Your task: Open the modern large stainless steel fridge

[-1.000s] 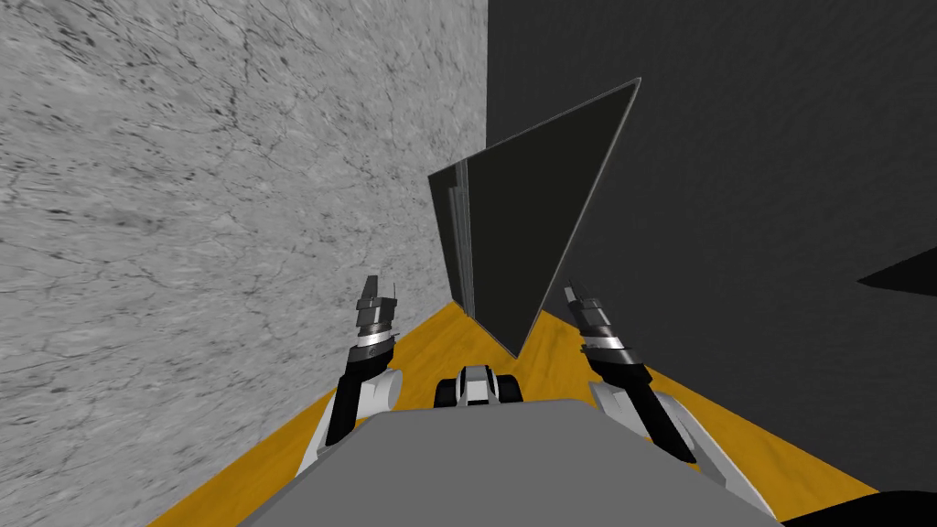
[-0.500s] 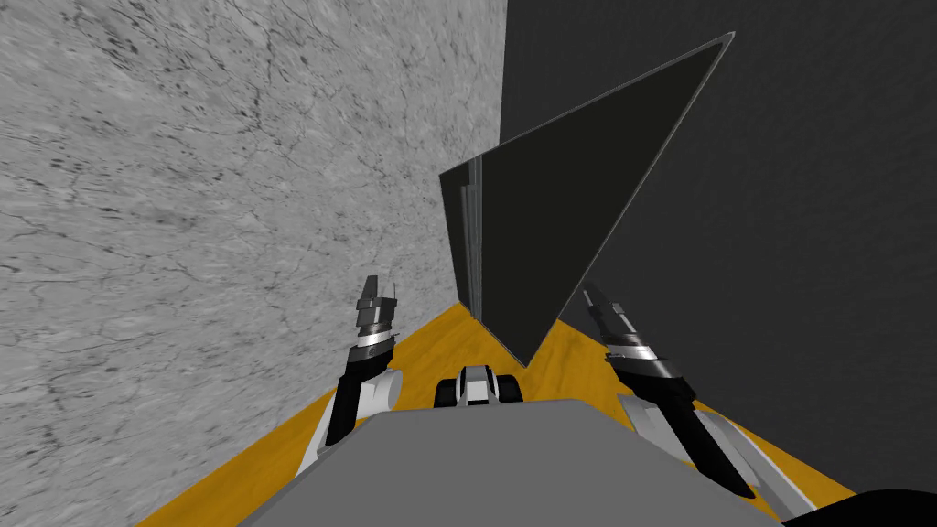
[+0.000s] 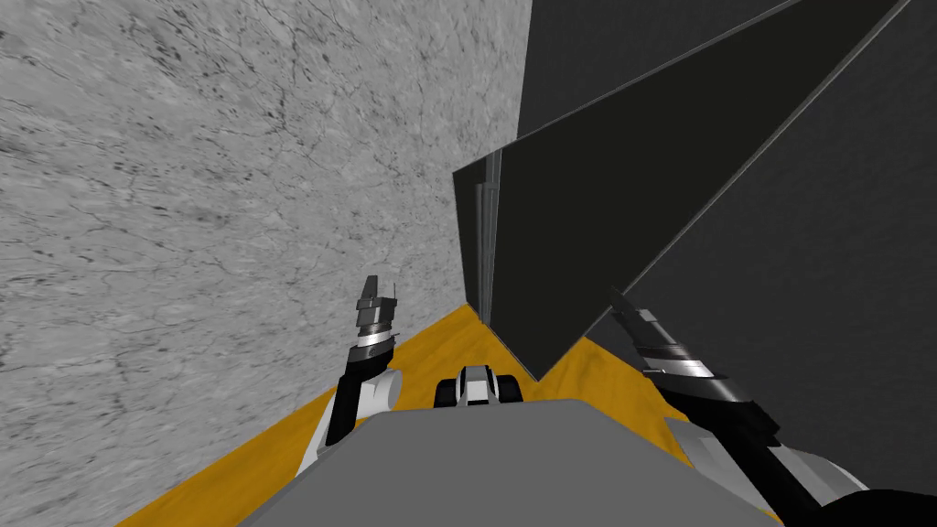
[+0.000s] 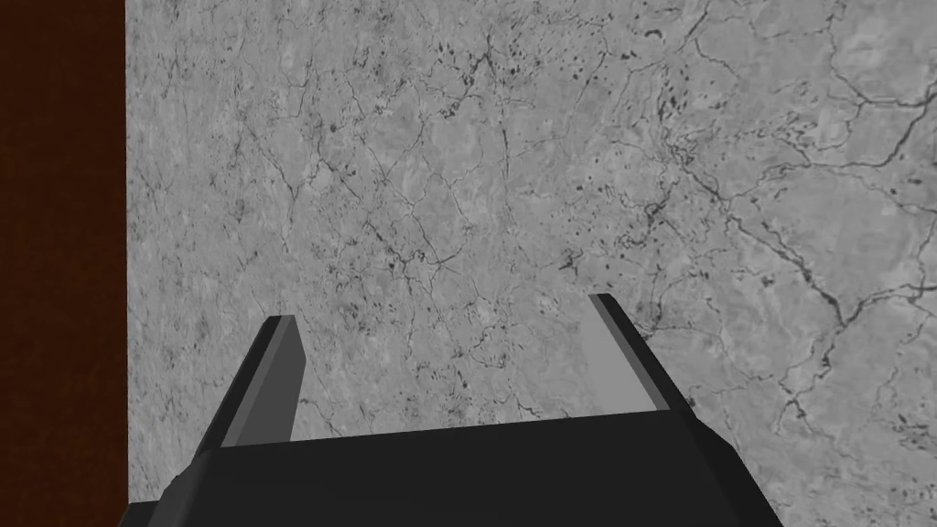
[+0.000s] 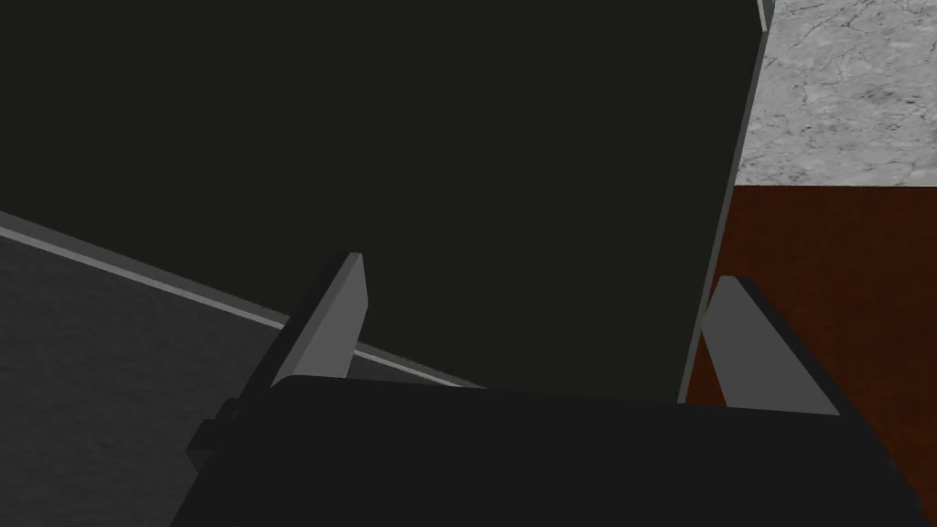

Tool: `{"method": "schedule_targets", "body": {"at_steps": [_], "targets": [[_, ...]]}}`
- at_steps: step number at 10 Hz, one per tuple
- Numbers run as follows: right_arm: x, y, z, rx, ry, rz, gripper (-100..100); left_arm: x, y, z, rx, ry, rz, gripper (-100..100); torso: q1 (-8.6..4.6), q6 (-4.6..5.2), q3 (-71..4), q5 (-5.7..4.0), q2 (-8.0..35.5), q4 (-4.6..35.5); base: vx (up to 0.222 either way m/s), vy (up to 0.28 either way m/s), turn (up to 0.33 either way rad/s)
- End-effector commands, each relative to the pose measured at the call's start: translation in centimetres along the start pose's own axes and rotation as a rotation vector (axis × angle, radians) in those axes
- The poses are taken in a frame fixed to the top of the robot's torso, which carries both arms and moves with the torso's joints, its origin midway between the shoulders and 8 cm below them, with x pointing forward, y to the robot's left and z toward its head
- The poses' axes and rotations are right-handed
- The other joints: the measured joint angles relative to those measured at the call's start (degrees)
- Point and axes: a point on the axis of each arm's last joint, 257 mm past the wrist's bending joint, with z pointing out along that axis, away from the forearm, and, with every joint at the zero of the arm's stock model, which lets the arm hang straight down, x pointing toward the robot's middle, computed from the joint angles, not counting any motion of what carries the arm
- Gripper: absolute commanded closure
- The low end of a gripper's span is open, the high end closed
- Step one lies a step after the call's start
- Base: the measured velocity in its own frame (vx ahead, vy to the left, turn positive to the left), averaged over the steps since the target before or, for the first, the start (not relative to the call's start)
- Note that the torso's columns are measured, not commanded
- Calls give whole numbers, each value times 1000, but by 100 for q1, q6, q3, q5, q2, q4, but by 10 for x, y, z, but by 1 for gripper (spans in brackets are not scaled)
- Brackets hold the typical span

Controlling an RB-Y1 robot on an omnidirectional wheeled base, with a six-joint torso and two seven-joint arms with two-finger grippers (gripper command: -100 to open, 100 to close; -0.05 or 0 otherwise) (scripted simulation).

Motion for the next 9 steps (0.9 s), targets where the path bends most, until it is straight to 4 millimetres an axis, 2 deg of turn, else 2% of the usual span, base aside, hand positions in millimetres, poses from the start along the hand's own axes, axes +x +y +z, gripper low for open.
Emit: {"method": "schedule_targets", "body": {"at_steps": [1, 7, 9], "targets": [[-16, -5, -12, 4, 35, -125, -100, 0, 0, 0, 0, 0, 0, 0, -6, 4, 1, -1, 4, 0, 126, 49, 199], [-58, -11, -26, 18, 78, -348, -100, 0, 0, 0, 0, 0, 0, 0, -19, -14, -24, 14, -22, 4, 79, 34, 129], [-62, -10, -31, 16, 117, -415, -100, 0, 0, 0, 0, 0, 0, 0, -30, -14, -48, 39, -34, 12, 43, 18, 81]]}}
